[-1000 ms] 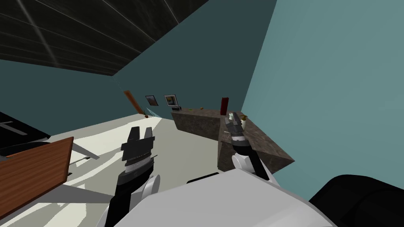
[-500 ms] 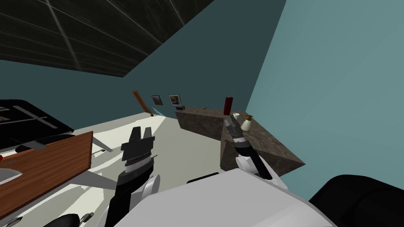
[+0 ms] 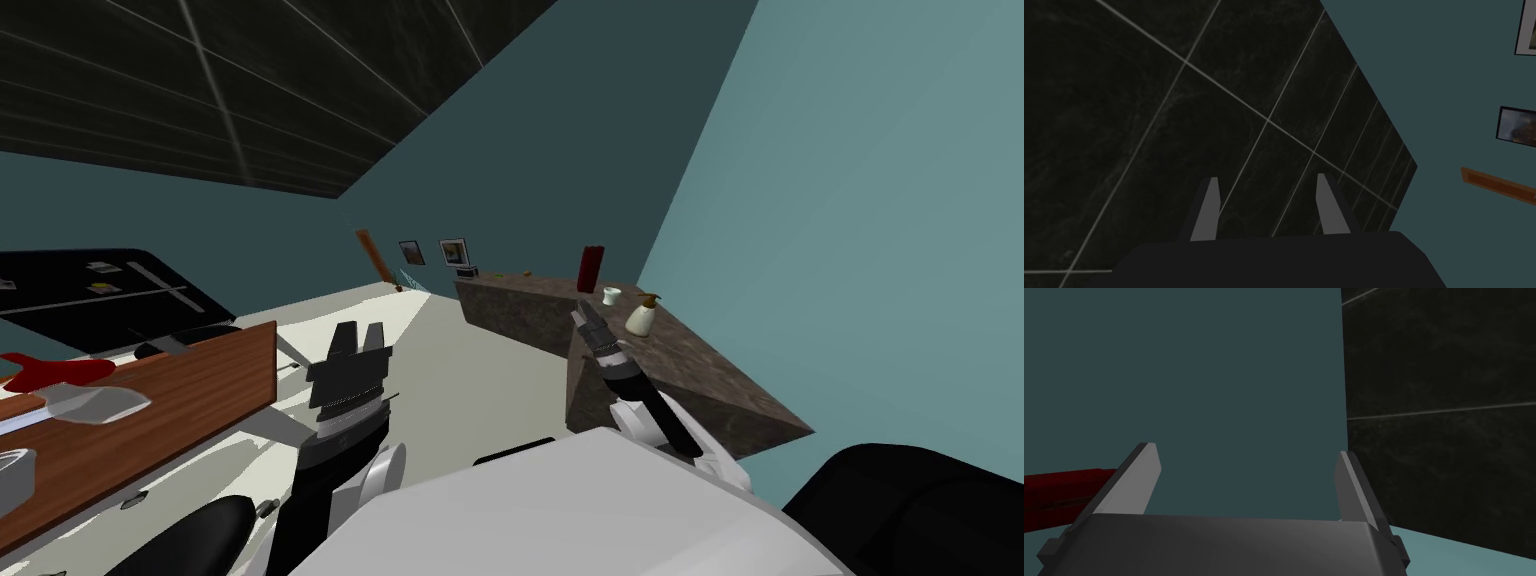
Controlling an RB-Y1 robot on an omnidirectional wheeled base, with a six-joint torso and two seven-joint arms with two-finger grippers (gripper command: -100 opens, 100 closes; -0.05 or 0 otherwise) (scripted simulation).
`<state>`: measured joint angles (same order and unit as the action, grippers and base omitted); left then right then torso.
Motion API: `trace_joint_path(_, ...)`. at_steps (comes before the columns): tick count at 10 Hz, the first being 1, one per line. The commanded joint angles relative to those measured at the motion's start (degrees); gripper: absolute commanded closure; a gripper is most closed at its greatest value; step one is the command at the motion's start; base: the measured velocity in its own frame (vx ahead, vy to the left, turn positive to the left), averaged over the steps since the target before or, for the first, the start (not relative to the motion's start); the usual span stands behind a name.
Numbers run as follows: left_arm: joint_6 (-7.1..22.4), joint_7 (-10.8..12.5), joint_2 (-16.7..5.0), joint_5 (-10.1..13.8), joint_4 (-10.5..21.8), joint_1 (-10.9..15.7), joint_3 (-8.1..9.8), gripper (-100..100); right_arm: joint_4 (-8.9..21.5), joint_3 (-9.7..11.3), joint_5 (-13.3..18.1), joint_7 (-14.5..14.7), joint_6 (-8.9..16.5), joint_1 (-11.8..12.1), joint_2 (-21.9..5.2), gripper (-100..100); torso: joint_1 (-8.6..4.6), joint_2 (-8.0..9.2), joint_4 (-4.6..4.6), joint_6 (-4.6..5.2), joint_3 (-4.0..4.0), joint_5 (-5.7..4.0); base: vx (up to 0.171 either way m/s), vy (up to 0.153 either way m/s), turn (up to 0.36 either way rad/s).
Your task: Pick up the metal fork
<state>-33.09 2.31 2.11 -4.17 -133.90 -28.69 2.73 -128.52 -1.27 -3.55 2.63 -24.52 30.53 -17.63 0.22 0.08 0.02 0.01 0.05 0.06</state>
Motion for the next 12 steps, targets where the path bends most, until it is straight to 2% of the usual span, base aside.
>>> trace_joint_path(1,0.0,0.0,0.0,0.0,0.0,0.0,0.0,0,2.22,-0.77,0.48,0.43,-0.85,0.51,-2.86,-100,0.0,0.0,0.0,0.0,0.0,0.0,0.002,0.065,0.16)
trace_joint_path(2,0.0,0.0,0.0,0.0,0.0,0.0,0.0,0,4.01,-1.41,0.98,0.86,-1.46,1.08,-4.81,-100,-0.01,-0.05,-0.01,-0.02,-0.03,-0.01,-0.007,0.099,0.227)
trace_joint_path(3,0.0,0.0,0.0,0.0,0.0,0.0,0.0,0,4.01,-1.41,0.98,0.86,-1.46,1.08,-5.72,-100,0.1,-0.04,-0.01,-0.02,-0.03,0.01,-0.004,0.085,0.046)
trace_joint_path(4,0.0,0.0,0.0,0.0,0.0,0.0,0.0,0,5.9,-2.01,1.55,1.33,-2.06,1.69,-7.86,-100,0.08,-0.03,-0.01,0.01,-0.02,0.01,-0.008,0.088,0.106)
trace_joint_path(5,0.0,0.0,0.0,0.0,0.0,0.0,0.0,0,5.9,-2.01,1.55,1.33,-2.06,1.69,-8.47,-100,0.08,-0.02,-0.01,-0.01,-0.01,0.01,-0.012,0.066,0.073)
trace_joint_path(6,0.0,0.0,0.0,0.0,0.0,0.0,0.0,0,7.88,-2.54,2.21,1.84,-2.64,2.32,-10.71,-100,0.02,0.0,0.0,0.01,0.0,0.01,-0.001,0.073,0.136)
trace_joint_path(7,0.0,0.0,0.0,0.0,0.0,0.0,0.0,0,7.88,-2.54,2.21,1.84,-2.64,2.32,-11.29,-100,0.02,-0.03,-0.01,-0.01,-0.02,0.0,0.004,0.059,0.073)
trace_joint_path(8,0.0,0.0,0.0,0.0,0.0,0.0,0.0,0,9.92,-3.0,2.96,2.39,-3.2,2.98,-13.54,-100,-0.02,-0.04,-0.01,0.01,-0.03,0.0,0.014,0.078,0.133)
trace_joint_path(9,0.0,0.0,0.0,0.0,0.0,0.0,0.0,0,9.92,-3.0,2.96,2.39,-3.2,2.98,-14.16,-100,0.03,-0.09,-0.02,-0.01,-0.05,0.0,0.011,0.058,0.056)
trace_joint_path(10,0.0,0.0,0.0,0.0,0.0,-0.01,0.0,0,12.03,-3.38,3.8,2.97,-3.72,3.65,-16.35,-100,-0.02,-0.07,-0.02,0.02,-0.04,0.0,0.004,0.063,0.136)
trace_joint_path(11,0.0,0.0,0.0,0.0,0.0,0.0,0.0,0,12.03,-3.38,3.8,2.97,-3.72,3.65,-17.08,-100,-0.02,-0.05,-0.02,-0.01,-0.03,-0.01,0.005,0.052,0.054)
trace_joint_path(12,0.0,0.0,0.0,0.0,0.0,0.0,0.0,0,14.2,-3.67,4.72,3.6,-4.21,4.33,-19.23,-100,-0.05,-0.05,-0.01,0.01,-0.03,-0.01,0.016,0.066,0.106)
